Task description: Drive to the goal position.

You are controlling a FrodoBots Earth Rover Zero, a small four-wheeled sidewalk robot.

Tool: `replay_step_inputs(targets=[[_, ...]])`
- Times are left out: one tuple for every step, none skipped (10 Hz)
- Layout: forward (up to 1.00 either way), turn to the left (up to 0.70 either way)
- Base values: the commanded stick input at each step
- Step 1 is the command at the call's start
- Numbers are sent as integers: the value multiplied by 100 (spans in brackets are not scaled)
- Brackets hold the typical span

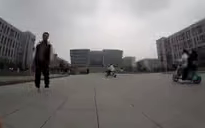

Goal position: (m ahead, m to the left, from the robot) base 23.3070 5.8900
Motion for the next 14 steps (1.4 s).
replay_step_inputs(targets=[[70,-1],[70,-1],[70,-1],[70,-1],[70,-1],[70,-1],[70,-1],[70,-1],[70,-1],[70,-1],[70,-1],[70,-1],[70,-1],[70,-1]])
